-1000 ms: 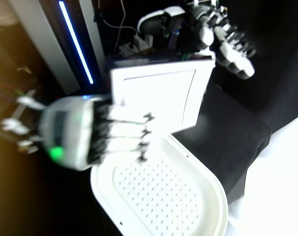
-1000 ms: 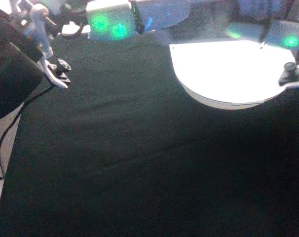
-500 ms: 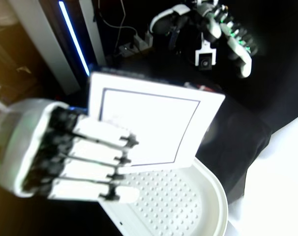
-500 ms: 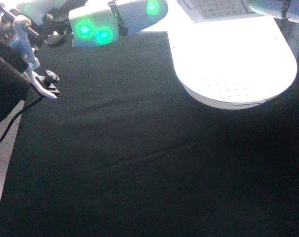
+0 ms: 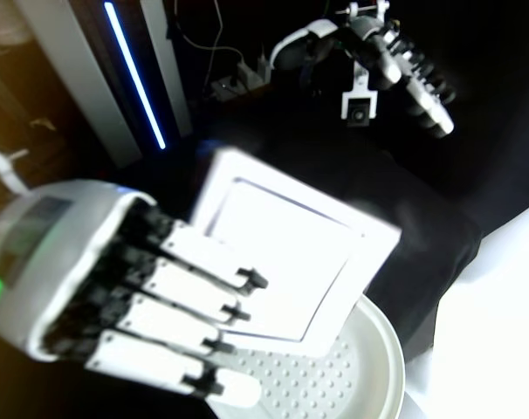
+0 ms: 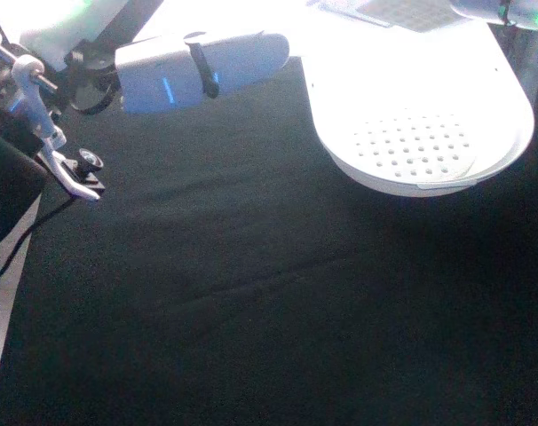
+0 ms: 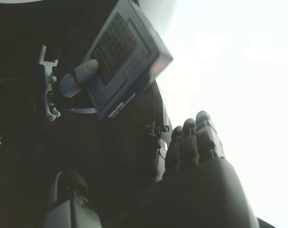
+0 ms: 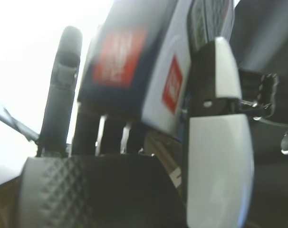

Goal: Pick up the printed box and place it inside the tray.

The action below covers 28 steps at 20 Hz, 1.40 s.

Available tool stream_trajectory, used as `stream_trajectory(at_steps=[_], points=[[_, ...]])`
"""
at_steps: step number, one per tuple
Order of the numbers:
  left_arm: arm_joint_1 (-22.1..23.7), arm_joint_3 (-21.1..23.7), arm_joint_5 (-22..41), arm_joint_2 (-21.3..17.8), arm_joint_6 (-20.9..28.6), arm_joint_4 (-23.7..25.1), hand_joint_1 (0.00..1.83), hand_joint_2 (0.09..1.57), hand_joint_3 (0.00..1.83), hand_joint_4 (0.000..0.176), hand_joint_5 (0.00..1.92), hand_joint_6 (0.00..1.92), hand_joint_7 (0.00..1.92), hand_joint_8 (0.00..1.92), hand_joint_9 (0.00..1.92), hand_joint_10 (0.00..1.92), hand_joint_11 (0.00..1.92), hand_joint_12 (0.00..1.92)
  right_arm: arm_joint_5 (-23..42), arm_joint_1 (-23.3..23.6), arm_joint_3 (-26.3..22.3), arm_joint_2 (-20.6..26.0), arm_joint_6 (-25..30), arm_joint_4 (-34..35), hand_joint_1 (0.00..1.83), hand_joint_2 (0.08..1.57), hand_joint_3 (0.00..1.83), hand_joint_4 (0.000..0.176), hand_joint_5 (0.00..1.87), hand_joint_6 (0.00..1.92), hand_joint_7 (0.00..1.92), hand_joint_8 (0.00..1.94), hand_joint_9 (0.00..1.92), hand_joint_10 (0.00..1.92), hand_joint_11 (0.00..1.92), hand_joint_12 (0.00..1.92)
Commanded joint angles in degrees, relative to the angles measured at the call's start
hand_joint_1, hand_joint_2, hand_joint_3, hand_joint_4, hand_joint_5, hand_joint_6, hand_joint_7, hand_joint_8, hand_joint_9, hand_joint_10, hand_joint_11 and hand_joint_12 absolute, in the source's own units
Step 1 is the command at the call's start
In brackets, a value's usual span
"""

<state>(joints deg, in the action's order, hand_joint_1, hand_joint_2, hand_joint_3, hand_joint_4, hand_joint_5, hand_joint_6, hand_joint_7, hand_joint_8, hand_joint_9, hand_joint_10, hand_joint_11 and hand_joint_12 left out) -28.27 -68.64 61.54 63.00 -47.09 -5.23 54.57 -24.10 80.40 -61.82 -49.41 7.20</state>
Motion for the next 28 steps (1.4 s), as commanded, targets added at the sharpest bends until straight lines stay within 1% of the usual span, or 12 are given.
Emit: stream_trajectory(at_steps=[1,2,4,5,6,7,8,9,10,16,24,28], points=[[0.1,-0.2,7.6,0.0,0.9,-0.3,0.25,0.94,0.0,0.068,0.0,0.0,0.0,0.0,0.0,0.0,0.0,0.0,7.2,0.9,0.5,0.5,0.0,0.9,1.26,1.13,0.0,0.0,0.94,0.84,0.99,1.22,0.94,1.22,0.78,1.62],[-0.2,-0.2,8.1,0.2,1.2,-0.5,0.28,0.94,0.0,0.082,0.0,0.0,0.0,0.0,0.0,0.0,0.0,0.0,6.9,0.9,0.6,0.5,0.0,1.1,1.17,1.14,0.0,0.0,0.92,1.01,0.92,1.38,0.96,1.61,0.9,1.89],[-0.4,-0.3,8.1,0.6,1.2,-0.5,0.28,0.94,0.0,0.093,0.0,0.0,0.0,0.0,0.0,0.0,0.0,0.0,6.9,0.9,0.6,0.5,0.0,1.5,1.15,1.14,0.0,0.0,0.92,1.04,0.93,1.43,0.97,1.71,0.94,1.91],[-0.7,-0.3,8.1,0.8,1.2,-0.5,0.3,0.95,0.0,0.128,0.0,0.0,0.0,0.0,0.0,0.0,0.0,0.0,6.9,0.9,0.7,0.5,0.0,2.1,1.22,1.16,0.0,0.0,0.88,1.1,0.9,1.25,0.88,1.64,0.83,1.89],[-1.0,-0.3,8.3,0.8,1.2,-0.6,0.29,0.96,0.01,0.161,0.0,0.0,0.0,0.0,0.0,0.0,0.0,0.0,6.9,0.9,0.6,0.5,-0.1,2.1,1.24,1.13,0.0,0.0,0.89,0.95,1.01,1.11,0.78,1.12,0.62,1.57],[-1.2,-0.4,8.4,0.8,1.2,-0.8,0.29,0.96,0.01,0.161,0.0,0.0,0.0,0.0,0.0,0.0,0.0,0.0,6.8,0.9,0.7,0.5,-0.4,2.2,1.24,1.13,0.0,0.0,0.89,0.95,1.01,1.11,0.78,1.12,0.62,1.57],[-1.4,-0.4,8.5,0.9,1.3,-0.9,0.26,0.98,0.01,0.164,0.0,0.0,0.0,0.0,0.0,0.0,0.0,0.0,6.8,0.9,0.6,0.5,-0.5,2.2,0.85,1.04,0.0,0.039,0.46,0.34,0.62,0.37,0.49,0.67,0.29,1.36],[-1.5,-0.4,8.6,0.9,1.3,-1.0,0.25,0.98,0.01,0.165,0.0,0.0,0.0,0.0,0.0,0.0,0.0,0.0,6.6,0.9,0.6,0.5,-0.9,2.2,0.76,0.97,0.0,0.11,0.23,0.08,0.36,0.09,0.35,0.28,0.06,1.17],[-1.6,-0.4,8.6,0.9,1.4,-1.0,0.23,0.99,0.02,0.165,0.0,0.0,0.0,0.0,0.0,0.0,0.0,0.0,6.4,0.9,0.6,0.5,-1.2,2.3,0.6,0.83,0.0,0.173,0.01,0.0,0.01,0.0,0.01,0.01,0.0,0.08],[-2.3,-0.5,9.1,0.8,1.8,-1.3,0.28,0.98,0.0,0.173,0.0,0.0,0.0,0.0,0.0,0.0,0.0,0.0,6.4,0.9,0.4,0.5,-1.2,2.3,0.56,0.78,0.0,0.176,0.0,0.0,0.0,0.0,0.0,0.0,0.0,0.0],[-2.7,-0.5,9.1,0.8,2.1,-1.4,0.23,0.98,0.0,0.129,0.0,0.0,0.0,0.0,0.0,0.0,0.0,0.0,6.4,0.9,-0.2,0.5,-1.2,2.2,0.58,0.77,0.0,0.176,0.0,0.0,0.0,0.0,0.0,0.0,0.0,0.0],[-2.7,-0.4,9.1,0.8,2.1,-1.4,0.25,0.99,0.01,0.161,0.0,0.0,0.0,0.0,0.0,0.0,0.0,0.0,6.4,0.9,-0.2,0.5,-1.2,2.2,0.59,0.75,0.0,0.176,0.0,0.0,0.0,0.0,0.0,0.0,0.0,0.0]])
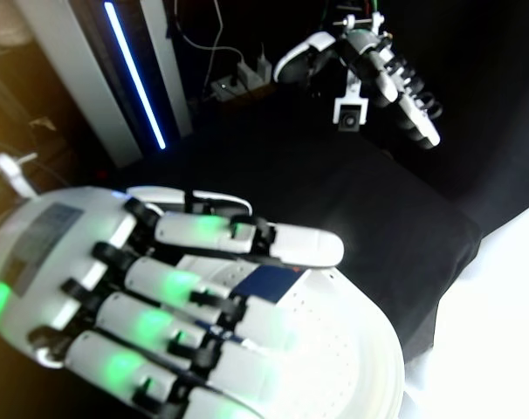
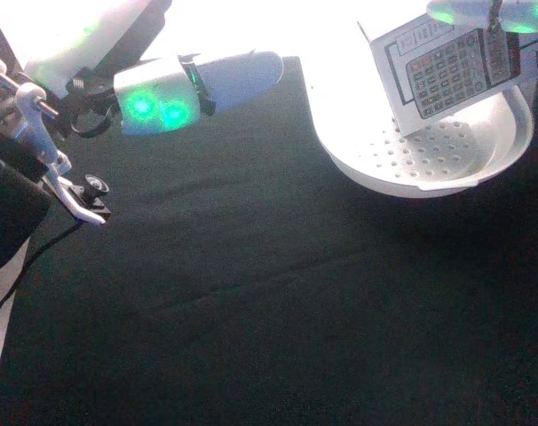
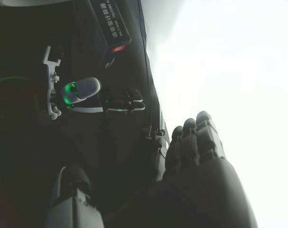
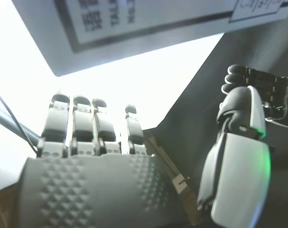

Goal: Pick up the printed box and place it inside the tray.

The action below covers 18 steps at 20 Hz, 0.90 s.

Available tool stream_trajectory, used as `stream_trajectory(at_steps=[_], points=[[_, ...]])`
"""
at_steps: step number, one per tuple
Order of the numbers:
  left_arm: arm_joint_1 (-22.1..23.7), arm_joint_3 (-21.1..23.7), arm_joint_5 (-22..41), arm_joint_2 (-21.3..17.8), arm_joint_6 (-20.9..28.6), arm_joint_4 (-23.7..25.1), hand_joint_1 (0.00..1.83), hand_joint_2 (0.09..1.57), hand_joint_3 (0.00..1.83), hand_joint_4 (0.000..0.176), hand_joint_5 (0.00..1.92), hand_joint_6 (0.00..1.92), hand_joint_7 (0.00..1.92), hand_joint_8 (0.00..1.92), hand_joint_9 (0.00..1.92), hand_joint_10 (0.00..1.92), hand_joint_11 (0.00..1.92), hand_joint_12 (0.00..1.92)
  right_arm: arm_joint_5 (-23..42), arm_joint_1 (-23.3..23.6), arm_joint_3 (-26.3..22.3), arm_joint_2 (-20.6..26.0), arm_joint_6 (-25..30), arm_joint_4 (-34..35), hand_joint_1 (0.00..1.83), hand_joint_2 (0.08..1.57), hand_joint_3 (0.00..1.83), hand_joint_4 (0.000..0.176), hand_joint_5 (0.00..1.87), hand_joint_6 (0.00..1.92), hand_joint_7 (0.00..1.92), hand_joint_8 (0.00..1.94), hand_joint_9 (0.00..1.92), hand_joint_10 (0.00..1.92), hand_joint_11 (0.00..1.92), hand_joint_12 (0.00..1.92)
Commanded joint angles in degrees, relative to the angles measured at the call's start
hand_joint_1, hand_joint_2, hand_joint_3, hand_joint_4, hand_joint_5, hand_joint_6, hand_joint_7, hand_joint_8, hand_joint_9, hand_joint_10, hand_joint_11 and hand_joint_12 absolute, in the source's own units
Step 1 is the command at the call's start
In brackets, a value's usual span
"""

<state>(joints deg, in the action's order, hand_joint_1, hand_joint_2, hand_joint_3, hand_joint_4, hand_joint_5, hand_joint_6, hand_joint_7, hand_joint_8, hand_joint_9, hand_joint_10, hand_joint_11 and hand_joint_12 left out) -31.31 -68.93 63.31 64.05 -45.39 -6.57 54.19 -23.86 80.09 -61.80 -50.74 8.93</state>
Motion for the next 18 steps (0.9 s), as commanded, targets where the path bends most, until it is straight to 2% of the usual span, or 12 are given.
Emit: stream_trajectory(at_steps=[1,7,8,9,10,11,12,13,14,15,16,18], points=[[0.3,-0.2,7.4,-0.3,0.4,-0.1,0.28,0.99,0.0,0.175,0.0,0.0,0.0,0.0,0.0,0.0,0.0,0.0,6.8,0.6,0.0,0.5,0.1,0.5,0.56,0.75,0.0,0.176,0.0,0.0,0.0,0.0,0.0,0.0,0.0,0.0],[0.0,-0.1,7.5,-0.3,0.5,-0.3,0.25,0.99,0.0,0.176,0.0,0.0,0.0,0.0,0.0,0.0,0.0,0.0,6.8,0.6,-0.6,0.5,0.1,0.5,0.6,0.74,0.0,0.176,0.0,0.0,0.0,0.0,0.0,0.0,0.0,0.0],[-0.2,-0.1,7.8,-0.3,0.6,-0.4,0.21,1.01,0.01,0.144,0.0,0.0,0.0,0.0,0.0,0.0,0.0,0.0,6.8,0.6,-1.0,0.5,0.1,0.5,0.63,0.74,0.0,0.176,0.0,0.0,0.0,0.0,0.0,0.0,0.0,0.0],[-0.4,-0.1,8.0,-0.3,0.8,-0.6,0.21,1.01,0.01,0.144,0.0,0.0,0.0,0.0,0.0,0.0,0.0,0.0,6.8,0.6,-1.5,0.6,0.1,0.5,0.63,0.74,0.0,0.176,0.0,0.0,0.0,0.0,0.0,0.0,0.0,0.0],[-0.7,-0.1,8.4,-0.4,0.9,-0.8,0.19,1.01,0.01,0.175,0.0,0.0,0.0,0.0,0.0,0.0,0.0,0.0,6.8,0.4,-2.2,1.1,0.1,0.4,0.6,0.73,0.0,0.176,0.0,0.0,0.0,0.0,0.0,0.0,0.0,0.0],[-1.0,-0.1,8.9,-0.5,1.0,-1.3,0.19,1.01,0.01,0.176,0.0,0.0,0.0,0.0,0.0,0.0,0.0,0.0,6.8,0.2,-3.2,1.4,0.1,-0.1,0.61,0.74,0.0,0.176,0.0,0.0,0.0,0.0,0.0,0.0,0.0,0.0],[-1.6,0.1,9.7,-0.8,1.0,-1.7,0.21,1.0,0.0,0.168,0.0,0.0,0.0,0.0,0.0,0.0,0.0,0.0,6.8,-0.5,-3.9,2.0,0.1,-0.4,0.6,0.72,0.0,0.176,0.0,0.0,0.0,0.0,0.0,0.0,0.0,0.0],[-2.3,0.4,10.7,-1.2,1.0,-2.2,0.21,0.99,0.0,0.115,0.0,0.0,0.0,0.0,0.0,0.0,0.0,0.0,6.9,-1.2,-4.7,2.7,0.1,-1.1,0.65,0.72,0.0,0.176,0.0,0.0,0.0,0.0,0.0,0.0,0.0,0.0],[-3.1,0.7,11.8,-1.7,1.0,-2.6,0.23,0.98,0.0,0.105,0.0,0.0,0.0,0.0,0.0,0.0,0.0,0.0,6.9,-2.0,-5.6,3.4,0.1,-1.2,0.66,0.72,0.0,0.176,0.0,0.0,0.0,0.0,0.0,0.0,0.0,0.0],[-3.7,1.3,13.4,-2.2,1.0,-2.9,0.26,0.96,0.0,0.162,0.0,0.0,0.0,0.0,0.0,0.0,0.0,0.0,7.8,-2.8,-6.8,4.3,0.2,-1.4,0.63,0.69,0.0,0.176,0.0,0.0,0.0,0.0,0.0,0.0,0.0,0.0],[-4.4,1.9,14.7,-2.7,1.0,-3.0,0.33,0.93,0.0,0.173,0.0,0.0,0.0,0.0,0.0,0.0,0.0,0.0,9.3,-3.7,-8.0,5.1,0.2,-1.6,0.6,0.67,0.0,0.172,0.0,0.0,0.0,0.0,0.0,0.0,0.0,0.0],[-6.4,3.4,18.1,-3.9,0.9,-3.8,0.43,0.92,0.0,0.176,0.0,0.0,0.0,0.0,0.0,0.0,0.0,0.0,15.0,-6.4,-10.6,6.6,1.2,-1.6,0.7,0.66,0.0,0.176,0.0,0.0,0.0,0.0,0.0,0.0,0.0,0.0]])
